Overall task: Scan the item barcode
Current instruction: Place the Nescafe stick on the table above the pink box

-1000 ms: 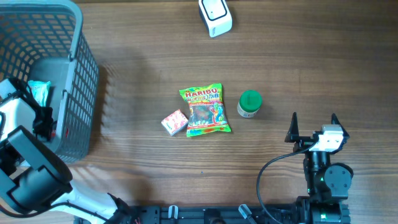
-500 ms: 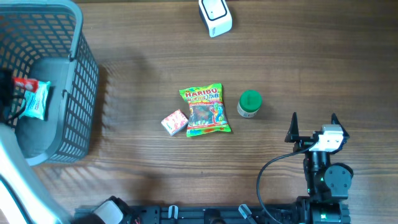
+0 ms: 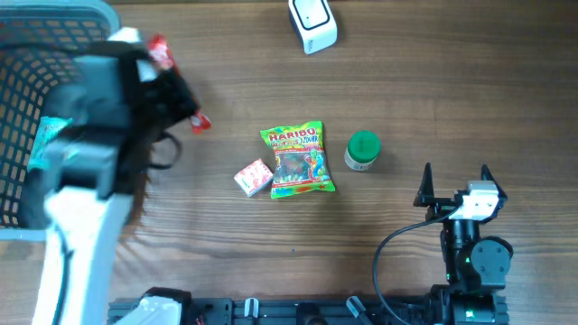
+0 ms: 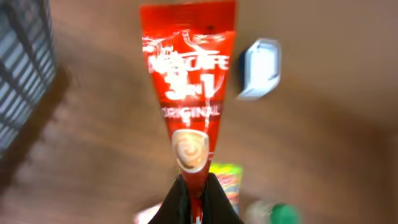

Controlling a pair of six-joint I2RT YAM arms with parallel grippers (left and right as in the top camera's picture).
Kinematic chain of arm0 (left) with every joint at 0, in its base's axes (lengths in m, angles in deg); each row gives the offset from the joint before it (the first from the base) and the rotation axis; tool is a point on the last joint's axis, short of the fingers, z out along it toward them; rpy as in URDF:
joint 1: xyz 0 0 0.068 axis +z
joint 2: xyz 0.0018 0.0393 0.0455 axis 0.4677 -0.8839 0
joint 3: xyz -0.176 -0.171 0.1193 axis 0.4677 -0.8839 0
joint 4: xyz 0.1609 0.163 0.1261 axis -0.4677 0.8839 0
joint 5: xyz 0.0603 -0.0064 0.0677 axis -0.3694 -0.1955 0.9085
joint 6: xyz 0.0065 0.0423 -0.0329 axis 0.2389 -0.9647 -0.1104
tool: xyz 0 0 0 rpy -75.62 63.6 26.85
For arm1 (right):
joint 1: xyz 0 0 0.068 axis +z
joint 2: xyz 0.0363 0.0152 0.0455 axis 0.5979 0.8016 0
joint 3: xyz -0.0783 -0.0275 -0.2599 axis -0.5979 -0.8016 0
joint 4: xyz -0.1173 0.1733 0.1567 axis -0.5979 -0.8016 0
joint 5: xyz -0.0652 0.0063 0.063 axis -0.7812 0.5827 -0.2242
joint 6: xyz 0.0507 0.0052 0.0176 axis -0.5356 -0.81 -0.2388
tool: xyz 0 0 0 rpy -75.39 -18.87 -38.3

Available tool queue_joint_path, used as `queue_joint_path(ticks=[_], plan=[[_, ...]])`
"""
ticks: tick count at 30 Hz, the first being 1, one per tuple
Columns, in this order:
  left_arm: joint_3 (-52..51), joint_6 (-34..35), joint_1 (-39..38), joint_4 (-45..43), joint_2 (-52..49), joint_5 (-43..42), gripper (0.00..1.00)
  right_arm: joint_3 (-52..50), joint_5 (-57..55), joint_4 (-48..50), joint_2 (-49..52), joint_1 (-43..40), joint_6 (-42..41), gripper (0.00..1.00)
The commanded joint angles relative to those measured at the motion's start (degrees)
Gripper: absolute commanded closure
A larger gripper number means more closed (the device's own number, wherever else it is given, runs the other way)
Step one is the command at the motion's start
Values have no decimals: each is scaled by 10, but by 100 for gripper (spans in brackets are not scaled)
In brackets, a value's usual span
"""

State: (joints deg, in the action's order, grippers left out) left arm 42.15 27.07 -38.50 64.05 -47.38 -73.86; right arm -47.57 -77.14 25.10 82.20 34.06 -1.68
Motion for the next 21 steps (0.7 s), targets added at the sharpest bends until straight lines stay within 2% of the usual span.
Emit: queue_joint_path(ticks=[1, 6, 10, 14, 17, 21], plan=[[-20, -31, -53, 11, -97, 102, 96, 0, 2, 3, -2, 1, 5, 0], [-54, -31, -56, 5, -241, 106, 96, 0, 2, 3, -2, 1, 5, 0], [-55, -19, -74, -49, -343, 52, 96, 0, 2, 3, -2, 1, 5, 0], [-55, 88, -80, -127, -394, -9, 96, 0, 2, 2, -2, 1, 5, 0], [-55, 173, -84, -148, -430, -29, 96, 0, 2, 3, -2, 1, 5, 0], [-55, 227, -90, -176, -456, -22, 96, 0, 2, 2, -2, 1, 5, 0]])
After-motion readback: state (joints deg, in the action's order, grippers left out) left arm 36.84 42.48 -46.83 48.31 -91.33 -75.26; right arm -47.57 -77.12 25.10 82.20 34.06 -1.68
